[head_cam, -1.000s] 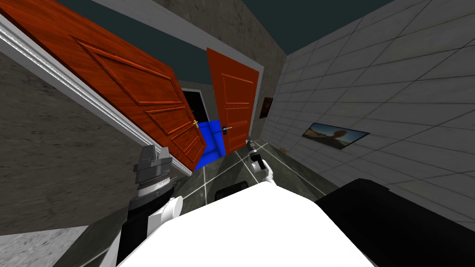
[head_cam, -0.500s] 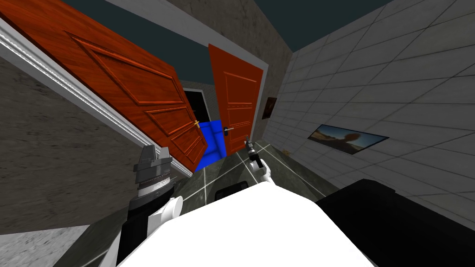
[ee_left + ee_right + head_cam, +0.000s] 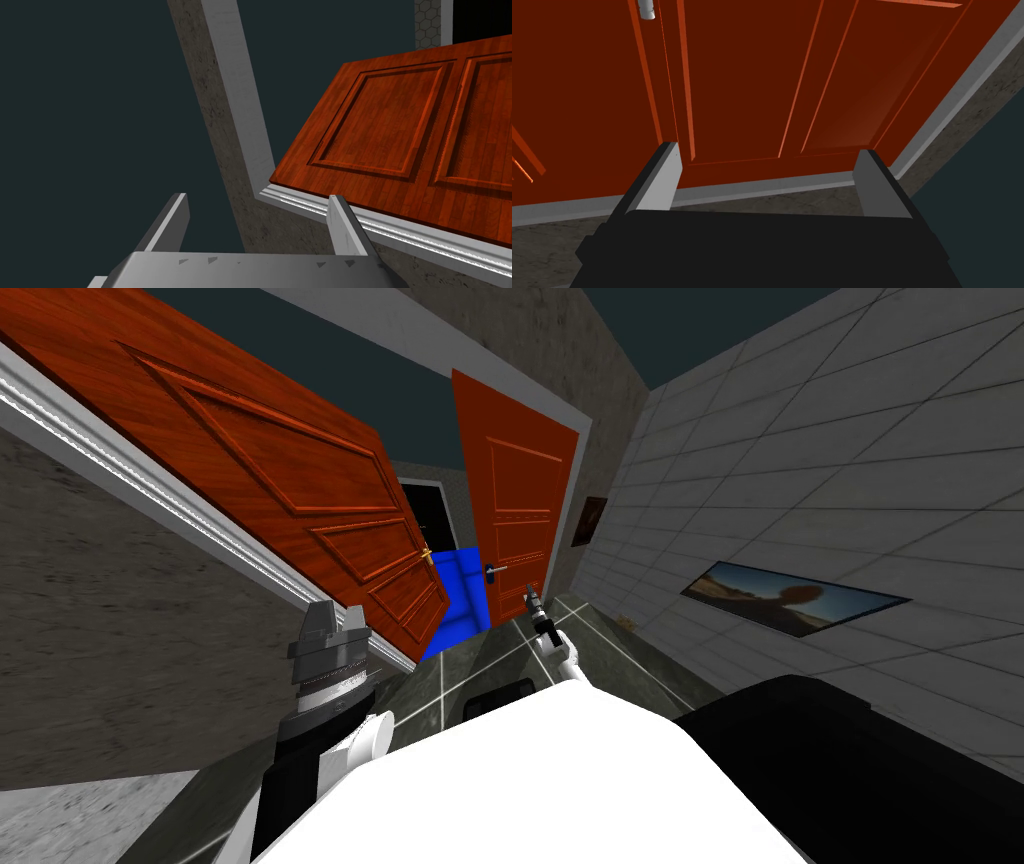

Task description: Push the door open

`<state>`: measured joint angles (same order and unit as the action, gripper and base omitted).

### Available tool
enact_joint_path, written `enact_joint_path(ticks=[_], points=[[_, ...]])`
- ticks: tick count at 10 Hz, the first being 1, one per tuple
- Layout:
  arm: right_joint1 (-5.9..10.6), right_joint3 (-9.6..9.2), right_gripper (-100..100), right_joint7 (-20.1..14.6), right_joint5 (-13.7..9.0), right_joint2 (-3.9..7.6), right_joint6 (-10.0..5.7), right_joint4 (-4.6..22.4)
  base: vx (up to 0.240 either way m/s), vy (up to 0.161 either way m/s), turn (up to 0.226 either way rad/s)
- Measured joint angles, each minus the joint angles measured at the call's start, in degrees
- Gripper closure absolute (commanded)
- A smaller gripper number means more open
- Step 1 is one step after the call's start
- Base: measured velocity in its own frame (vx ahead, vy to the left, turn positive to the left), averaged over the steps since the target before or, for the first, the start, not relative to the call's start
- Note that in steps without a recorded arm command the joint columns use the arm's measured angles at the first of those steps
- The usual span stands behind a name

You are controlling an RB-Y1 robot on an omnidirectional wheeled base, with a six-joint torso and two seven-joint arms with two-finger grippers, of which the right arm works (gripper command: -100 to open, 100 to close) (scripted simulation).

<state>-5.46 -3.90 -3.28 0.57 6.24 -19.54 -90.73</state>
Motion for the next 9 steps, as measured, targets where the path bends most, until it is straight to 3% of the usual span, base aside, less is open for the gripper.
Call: enact_joint_path(ticks=[6,9], points=[[4.21,-0.41,-100,-1.2,0.0,0.04,0.93,7.2,0.108,-0.014,0.057],[5.48,-0.7,-100,-1.7,0.1,0.01,1.05,10.0,0.104,-0.014,0.042]])
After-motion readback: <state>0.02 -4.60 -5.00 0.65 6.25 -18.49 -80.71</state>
